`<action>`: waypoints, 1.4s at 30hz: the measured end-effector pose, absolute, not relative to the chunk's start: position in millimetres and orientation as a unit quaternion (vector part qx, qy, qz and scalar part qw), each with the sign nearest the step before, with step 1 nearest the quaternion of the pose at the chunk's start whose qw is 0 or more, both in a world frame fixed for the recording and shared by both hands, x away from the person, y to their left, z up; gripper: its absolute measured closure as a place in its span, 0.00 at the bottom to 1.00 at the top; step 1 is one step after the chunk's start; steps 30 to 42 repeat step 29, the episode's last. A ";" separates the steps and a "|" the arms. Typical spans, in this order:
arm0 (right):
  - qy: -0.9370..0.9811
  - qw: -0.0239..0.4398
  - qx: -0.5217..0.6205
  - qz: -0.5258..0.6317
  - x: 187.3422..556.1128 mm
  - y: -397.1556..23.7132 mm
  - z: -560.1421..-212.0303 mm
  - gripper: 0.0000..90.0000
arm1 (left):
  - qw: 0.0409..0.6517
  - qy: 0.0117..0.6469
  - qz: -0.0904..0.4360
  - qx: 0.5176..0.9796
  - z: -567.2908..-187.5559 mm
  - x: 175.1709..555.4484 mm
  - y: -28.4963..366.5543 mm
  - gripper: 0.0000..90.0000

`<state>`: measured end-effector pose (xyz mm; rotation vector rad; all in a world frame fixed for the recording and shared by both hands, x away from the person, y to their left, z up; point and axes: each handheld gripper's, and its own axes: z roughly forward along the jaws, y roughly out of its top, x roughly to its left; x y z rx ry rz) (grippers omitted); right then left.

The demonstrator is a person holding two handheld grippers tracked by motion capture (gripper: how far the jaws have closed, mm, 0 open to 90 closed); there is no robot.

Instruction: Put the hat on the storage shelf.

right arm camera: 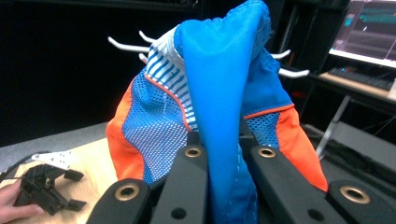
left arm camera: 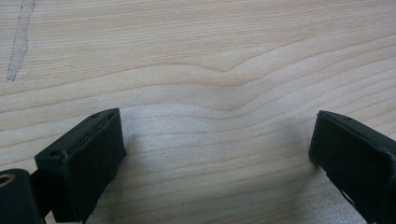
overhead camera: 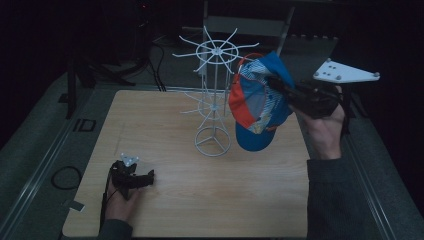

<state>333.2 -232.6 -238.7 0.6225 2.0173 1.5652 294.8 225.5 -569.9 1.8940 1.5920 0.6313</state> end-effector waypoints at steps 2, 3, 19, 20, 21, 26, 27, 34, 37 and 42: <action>0.748 0.246 0.231 0.571 338.8 -229.1 -244.2 0.99 | 0.290 0.597 0.237 0.710 -569.9 294.8 225.5 0.04; 0.751 0.243 0.232 0.569 340.7 -227.6 -246.5 0.99 | 0.289 0.596 0.237 0.710 -569.9 294.8 225.6 0.04; 0.795 0.258 0.266 0.480 348.5 -207.1 -275.9 0.46 | 0.289 0.597 0.236 0.710 -569.8 294.7 225.5 0.04; 0.792 0.267 0.274 0.475 348.2 -206.8 -277.5 0.40 | 0.289 0.597 0.236 0.711 -569.7 294.6 225.6 0.04; 0.791 0.268 0.279 0.474 348.0 -207.2 -278.7 0.36 | 0.289 0.597 0.235 0.710 -569.8 294.7 225.5 0.04; 0.784 0.264 0.294 0.479 344.3 -212.7 -283.9 0.23 | 0.287 0.596 0.235 0.712 -569.5 294.5 225.8 0.04; 0.783 0.266 0.295 0.478 343.7 -213.7 -284.5 0.22 | 0.287 0.595 0.235 0.713 -569.5 294.6 225.9 0.04; 0.781 0.269 0.302 0.475 342.3 -215.6 -285.6 0.18 | 0.287 0.595 0.235 0.713 -569.5 294.6 225.9 0.04; 0.781 0.269 0.302 0.475 342.3 -215.6 -285.6 0.18 | 0.287 0.595 0.235 0.713 -569.5 294.6 225.9 0.04; 0.781 0.269 0.302 0.475 342.3 -215.6 -285.6 0.18 | 0.287 0.595 0.235 0.713 -569.5 294.6 225.9 0.04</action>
